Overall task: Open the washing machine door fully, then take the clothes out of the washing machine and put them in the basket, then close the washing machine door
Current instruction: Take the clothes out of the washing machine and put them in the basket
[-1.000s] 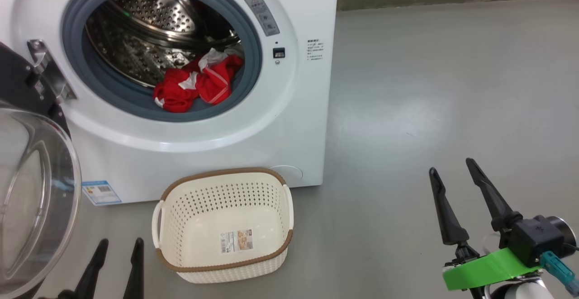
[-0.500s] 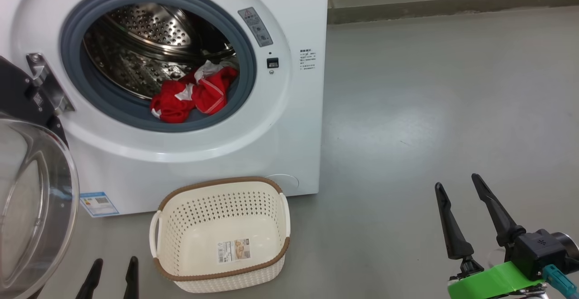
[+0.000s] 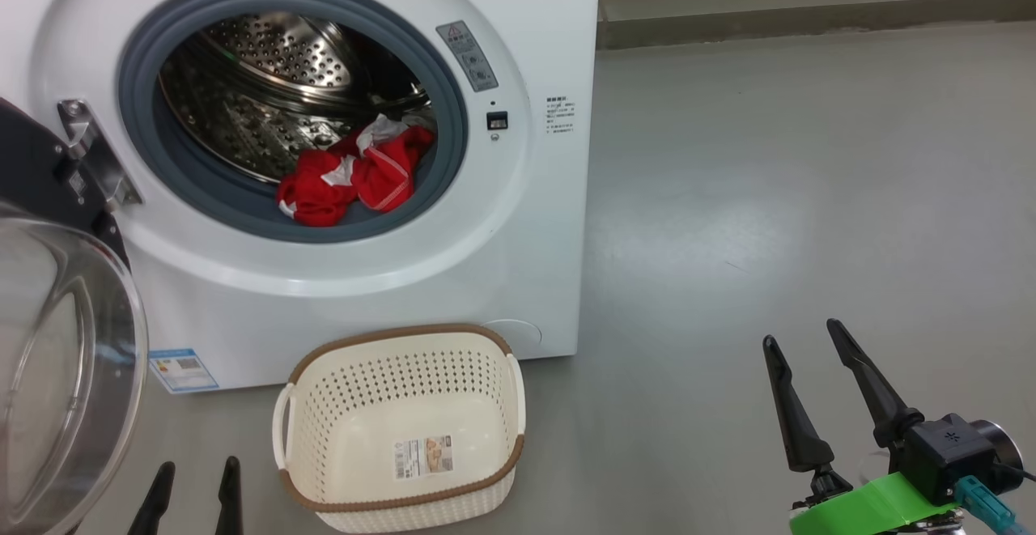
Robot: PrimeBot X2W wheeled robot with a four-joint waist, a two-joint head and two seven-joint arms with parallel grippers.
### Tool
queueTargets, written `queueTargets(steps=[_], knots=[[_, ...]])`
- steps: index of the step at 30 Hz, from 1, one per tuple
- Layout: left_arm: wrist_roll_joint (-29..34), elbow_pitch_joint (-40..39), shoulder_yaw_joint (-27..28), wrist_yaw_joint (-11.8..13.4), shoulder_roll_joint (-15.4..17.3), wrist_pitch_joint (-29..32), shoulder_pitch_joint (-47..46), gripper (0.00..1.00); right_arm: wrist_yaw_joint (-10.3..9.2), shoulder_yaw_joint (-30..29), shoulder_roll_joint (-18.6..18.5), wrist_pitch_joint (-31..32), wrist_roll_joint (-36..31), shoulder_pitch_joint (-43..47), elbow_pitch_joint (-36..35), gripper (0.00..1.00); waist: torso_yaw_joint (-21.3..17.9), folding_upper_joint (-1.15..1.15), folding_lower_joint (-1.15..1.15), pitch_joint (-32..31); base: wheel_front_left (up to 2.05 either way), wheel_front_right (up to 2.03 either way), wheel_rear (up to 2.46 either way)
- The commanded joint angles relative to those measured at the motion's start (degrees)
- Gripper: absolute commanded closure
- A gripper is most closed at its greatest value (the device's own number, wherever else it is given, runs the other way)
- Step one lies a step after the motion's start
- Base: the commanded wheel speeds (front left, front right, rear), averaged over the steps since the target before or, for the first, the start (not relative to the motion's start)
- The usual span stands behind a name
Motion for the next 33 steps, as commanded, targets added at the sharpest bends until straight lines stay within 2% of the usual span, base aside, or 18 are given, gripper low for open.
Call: queueTargets(steps=[1,16,33], knots=[[0.09,-1.74,1.99,0.21,1.15,-0.07,-1.3,0.0,0.2,1.2,-0.26,-0.36,0.41,-1.4,-1.12,0.0,0.06,0.0,0.0,0.03,1.31,-1.31,0.0],[-1.18,-3.77,2.6,0.63,0.68,-0.37,-1.48,0.0,0.2,1.75,-0.26,-0.36,0.53,-1.72,-0.13,0.0,0.1,0.0,0.0,0.39,1.5,-1.5,0.0],[-1.4,-4.26,1.34,1.55,0.4,0.08,-1.27,0.0,0.2,1.8,-0.26,-0.36,0.27,-1.46,0.07,0.0,0.6,0.0,0.0,0.67,0.11,-0.11,0.0]])
